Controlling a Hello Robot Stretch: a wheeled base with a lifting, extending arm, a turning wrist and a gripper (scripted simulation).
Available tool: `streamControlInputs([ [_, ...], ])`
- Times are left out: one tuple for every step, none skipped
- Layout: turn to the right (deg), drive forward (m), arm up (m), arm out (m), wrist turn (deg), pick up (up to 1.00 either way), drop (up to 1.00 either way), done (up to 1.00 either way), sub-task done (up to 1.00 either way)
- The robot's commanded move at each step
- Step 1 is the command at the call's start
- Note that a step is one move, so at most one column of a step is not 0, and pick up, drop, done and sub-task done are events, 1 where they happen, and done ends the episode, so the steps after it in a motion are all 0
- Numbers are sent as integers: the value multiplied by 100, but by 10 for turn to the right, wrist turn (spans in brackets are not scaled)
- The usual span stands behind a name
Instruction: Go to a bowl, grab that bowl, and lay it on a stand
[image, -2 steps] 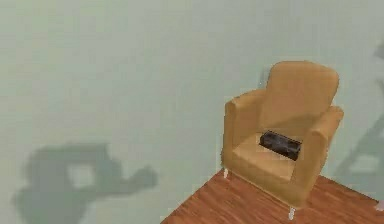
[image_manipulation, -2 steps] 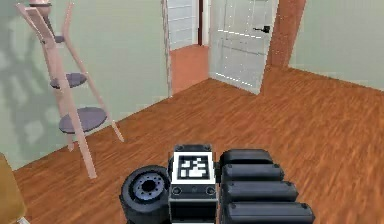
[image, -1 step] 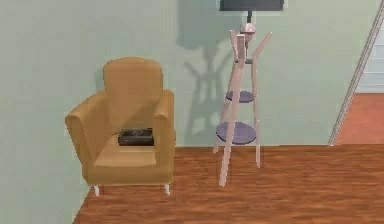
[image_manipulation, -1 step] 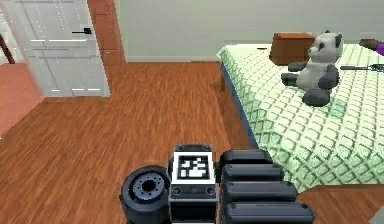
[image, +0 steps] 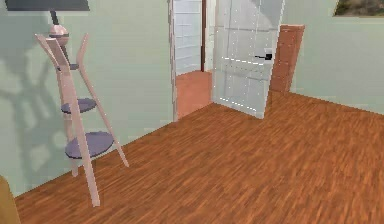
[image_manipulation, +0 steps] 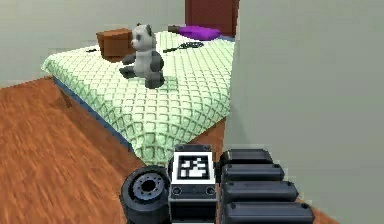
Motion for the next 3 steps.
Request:
streamControlInputs([
  [30, 0, 0, 0, 0, 0, 0, 0, 0],
  [-450, 0, 0, 0, 0, 0, 0, 0, 0],
  [-450, 0, 0, 0, 0, 0, 0, 0, 0],
])
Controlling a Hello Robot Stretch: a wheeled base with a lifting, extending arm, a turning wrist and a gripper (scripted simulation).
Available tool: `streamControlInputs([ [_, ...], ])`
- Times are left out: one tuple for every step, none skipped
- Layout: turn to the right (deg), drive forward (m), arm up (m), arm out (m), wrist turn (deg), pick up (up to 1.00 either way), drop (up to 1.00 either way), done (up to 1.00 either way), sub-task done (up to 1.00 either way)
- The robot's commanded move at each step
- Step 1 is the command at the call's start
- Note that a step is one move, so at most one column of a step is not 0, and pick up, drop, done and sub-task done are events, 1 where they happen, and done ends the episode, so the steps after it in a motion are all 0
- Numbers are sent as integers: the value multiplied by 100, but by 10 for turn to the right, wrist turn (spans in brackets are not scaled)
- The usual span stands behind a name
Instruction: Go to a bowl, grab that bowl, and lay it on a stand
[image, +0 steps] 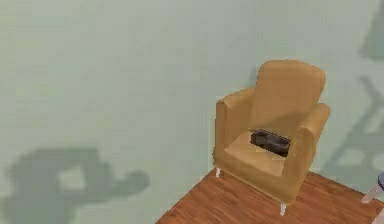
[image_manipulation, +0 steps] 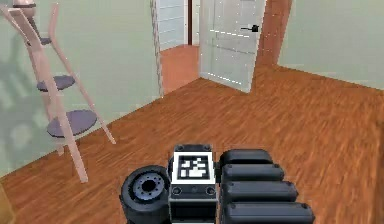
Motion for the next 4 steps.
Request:
streamControlInputs([
  [-450, 0, 0, 0, 0, 0, 0, 0, 0],
  [-180, 0, 0, 0, 0, 0, 0, 0, 0],
  [450, 0, 0, 0, 0, 0, 0, 0, 0],
  [450, 0, 0, 0, 0, 0, 0, 0, 0],
])
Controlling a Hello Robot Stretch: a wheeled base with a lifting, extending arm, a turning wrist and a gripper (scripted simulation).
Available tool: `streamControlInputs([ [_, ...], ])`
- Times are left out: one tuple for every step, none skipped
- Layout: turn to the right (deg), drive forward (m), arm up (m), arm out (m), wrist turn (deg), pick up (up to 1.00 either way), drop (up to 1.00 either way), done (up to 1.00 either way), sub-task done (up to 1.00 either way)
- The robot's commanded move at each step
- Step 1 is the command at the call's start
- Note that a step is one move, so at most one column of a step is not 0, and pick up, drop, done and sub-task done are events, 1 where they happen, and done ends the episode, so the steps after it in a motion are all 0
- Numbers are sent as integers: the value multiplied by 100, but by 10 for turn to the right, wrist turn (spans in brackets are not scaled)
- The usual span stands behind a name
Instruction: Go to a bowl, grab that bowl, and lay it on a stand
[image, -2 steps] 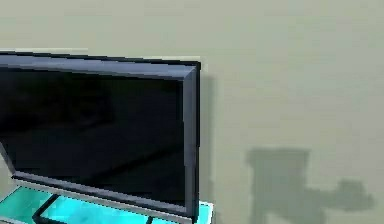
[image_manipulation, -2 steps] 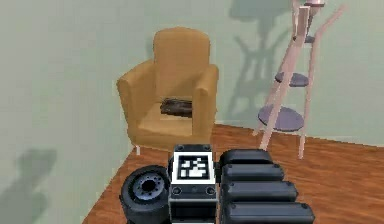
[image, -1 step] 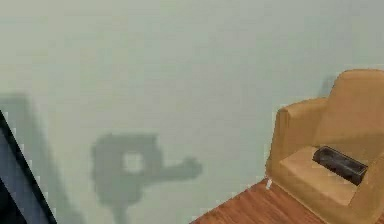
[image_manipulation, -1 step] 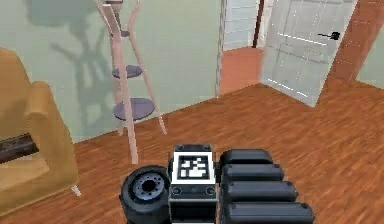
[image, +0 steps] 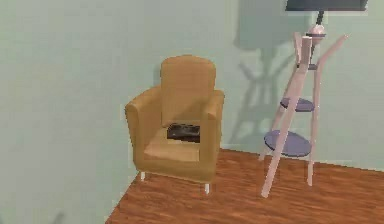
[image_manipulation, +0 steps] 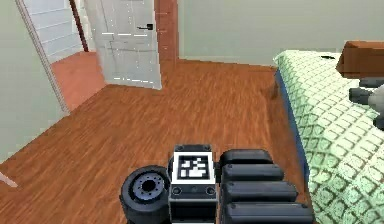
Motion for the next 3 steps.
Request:
streamControlInputs([
  [450, 0, 0, 0, 0, 0, 0, 0, 0],
  [330, 0, 0, 0, 0, 0, 0, 0, 0],
  [450, 0, 0, 0, 0, 0, 0, 0, 0],
])
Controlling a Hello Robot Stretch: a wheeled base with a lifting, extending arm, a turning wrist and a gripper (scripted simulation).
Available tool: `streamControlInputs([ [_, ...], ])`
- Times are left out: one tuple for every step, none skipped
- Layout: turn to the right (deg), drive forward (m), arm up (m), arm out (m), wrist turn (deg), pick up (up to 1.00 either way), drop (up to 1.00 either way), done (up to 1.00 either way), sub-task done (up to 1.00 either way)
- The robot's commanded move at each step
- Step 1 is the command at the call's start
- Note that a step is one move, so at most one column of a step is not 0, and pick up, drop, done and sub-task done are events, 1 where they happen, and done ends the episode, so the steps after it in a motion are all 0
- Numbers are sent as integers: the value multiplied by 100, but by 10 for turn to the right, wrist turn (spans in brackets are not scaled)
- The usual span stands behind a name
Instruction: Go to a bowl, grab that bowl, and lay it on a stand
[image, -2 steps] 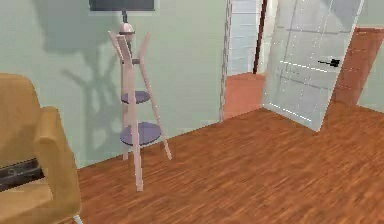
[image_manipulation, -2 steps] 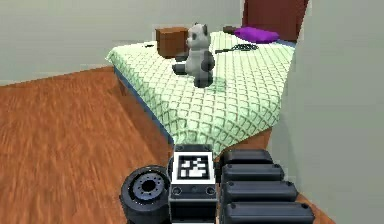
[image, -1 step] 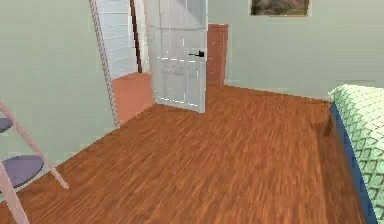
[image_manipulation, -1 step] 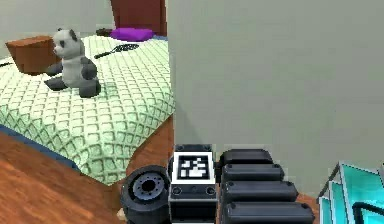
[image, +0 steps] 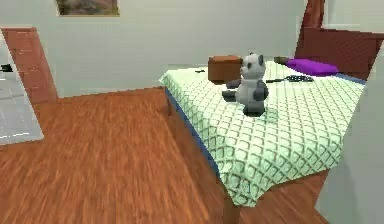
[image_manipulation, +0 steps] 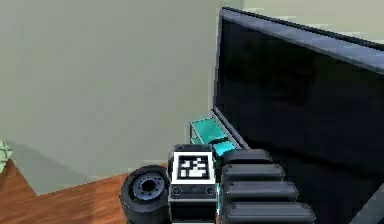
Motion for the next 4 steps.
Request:
streamControlInputs([
  [450, 0, 0, 0, 0, 0, 0, 0, 0],
  [450, 0, 0, 0, 0, 0, 0, 0, 0],
  [420, 0, 0, 0, 0, 0, 0, 0, 0],
  [-450, 0, 0, 0, 0, 0, 0, 0, 0],
])
